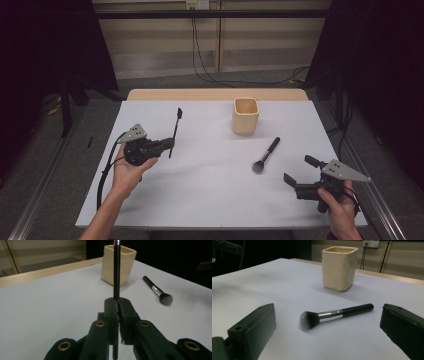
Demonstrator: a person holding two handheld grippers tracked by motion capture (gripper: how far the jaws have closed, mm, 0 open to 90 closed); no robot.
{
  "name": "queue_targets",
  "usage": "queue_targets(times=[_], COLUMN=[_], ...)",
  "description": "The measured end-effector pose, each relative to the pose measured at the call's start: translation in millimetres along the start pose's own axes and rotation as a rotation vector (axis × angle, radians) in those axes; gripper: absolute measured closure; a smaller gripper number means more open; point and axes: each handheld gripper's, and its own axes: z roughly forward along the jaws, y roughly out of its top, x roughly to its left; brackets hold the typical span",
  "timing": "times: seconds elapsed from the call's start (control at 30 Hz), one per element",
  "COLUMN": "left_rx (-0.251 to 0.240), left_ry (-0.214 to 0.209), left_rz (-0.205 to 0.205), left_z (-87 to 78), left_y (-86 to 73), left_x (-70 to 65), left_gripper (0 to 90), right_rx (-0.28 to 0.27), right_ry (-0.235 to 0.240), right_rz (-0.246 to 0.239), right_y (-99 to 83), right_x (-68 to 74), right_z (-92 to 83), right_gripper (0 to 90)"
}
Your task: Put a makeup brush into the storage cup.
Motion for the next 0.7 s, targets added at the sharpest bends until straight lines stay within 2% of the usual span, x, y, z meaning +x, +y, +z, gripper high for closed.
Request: queue_targets(times=[0.07,0.13,0.17,0.23,0.3,0.43,0.5,0.7], left_rx=[-0.011,-0.011,0.001,0.016,0.008,-0.001,-0.007,-0.02], left_ry=[-0.015,-0.02,-0.036,-0.035,-0.046,-0.064,-0.066,-0.09], left_rz=[-0.012,-0.008,-0.011,0.004,-0.003,0.012,0.033,0.035], left_z=[1.2,2.9,4.5,8.9,12.1,16.3,17.7,25.2], left_y=[-0.3,-0.8,-1.1,-2.3,-2.6,2.2,5.0,10.3], left_x=[-3.0,-7.8,-9.7,-14.4,-17.4,-27.7,-33.2,-45.4], left_gripper=[85.8,85.8,85.8,85.8,85.8,85.7,85.8,85.8], right_rx=[-0.004,-0.003,-0.005,-0.009,-0.024,-0.034,-0.017,-0.011], right_ry=[0.005,0.011,0.015,0.028,0.041,0.078,0.098,0.179], right_rz=[0.015,0.007,0.01,0.012,0.004,0.017,-0.004,-0.053], right_y=[0.8,2.0,2.9,4.9,8.4,15.6,19.8,34.8], right_x=[-0.4,-0.6,0.2,2.3,4.7,10.9,16.4,28.8], right_z=[2.7,4.7,5.7,7.7,10.5,16.5,20.9,26.2], right_gripper=[0.0,0.0,0.0,0.0,0.0,0.0,0.0,0.0])
